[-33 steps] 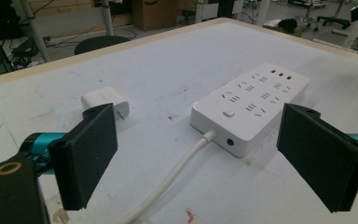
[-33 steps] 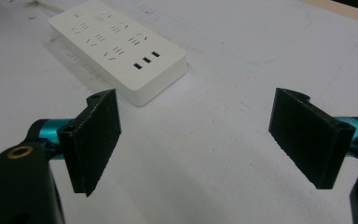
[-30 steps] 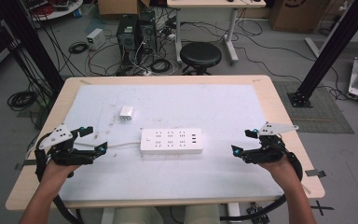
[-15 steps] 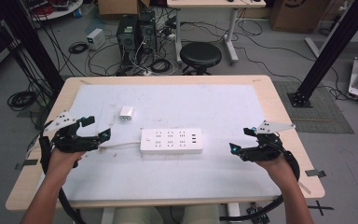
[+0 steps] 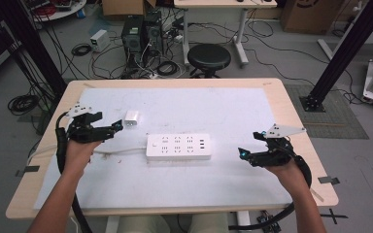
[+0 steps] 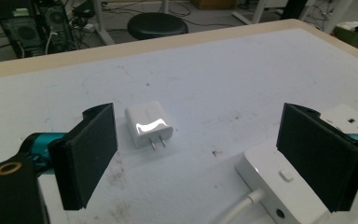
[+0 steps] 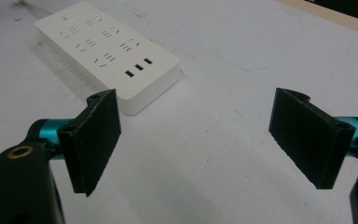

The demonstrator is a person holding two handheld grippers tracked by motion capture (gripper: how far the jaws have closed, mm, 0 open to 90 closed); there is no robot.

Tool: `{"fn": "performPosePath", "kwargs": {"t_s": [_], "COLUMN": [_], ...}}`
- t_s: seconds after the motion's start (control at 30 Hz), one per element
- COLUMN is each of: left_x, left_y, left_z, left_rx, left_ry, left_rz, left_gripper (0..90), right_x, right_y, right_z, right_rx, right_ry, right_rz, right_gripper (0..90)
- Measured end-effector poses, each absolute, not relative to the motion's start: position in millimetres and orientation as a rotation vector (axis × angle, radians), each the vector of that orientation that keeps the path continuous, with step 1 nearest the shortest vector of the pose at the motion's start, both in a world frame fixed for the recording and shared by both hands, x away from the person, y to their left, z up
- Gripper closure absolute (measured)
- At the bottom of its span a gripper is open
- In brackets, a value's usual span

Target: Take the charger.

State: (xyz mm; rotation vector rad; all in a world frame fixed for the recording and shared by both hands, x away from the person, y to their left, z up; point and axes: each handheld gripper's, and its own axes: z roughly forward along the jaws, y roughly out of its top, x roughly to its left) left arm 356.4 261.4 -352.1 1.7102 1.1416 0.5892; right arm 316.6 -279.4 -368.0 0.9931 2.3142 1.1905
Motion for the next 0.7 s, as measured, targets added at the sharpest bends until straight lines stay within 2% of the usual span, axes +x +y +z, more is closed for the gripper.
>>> {"fn": "performPosePath", "kwargs": {"t_s": [0.27,0.7], "left_x": [379.3,408.4], "left_y": [251.7,234.3], "left_z": [-336.3,-344.3], "left_rx": [1.699,1.718], "left_ry": [1.238,1.368], "left_rz": [0.653,0.691], "left_gripper": [12.7,13.0], "right_x": [319.4,321.0], "right_y": [-278.8,-278.2], "right_z": [-366.6,-367.8], "right_rx": [0.997,1.016], "right_ry": [2.314,2.314], "right_rz": [1.179,1.156], "right_gripper": [17.0,17.0]}}
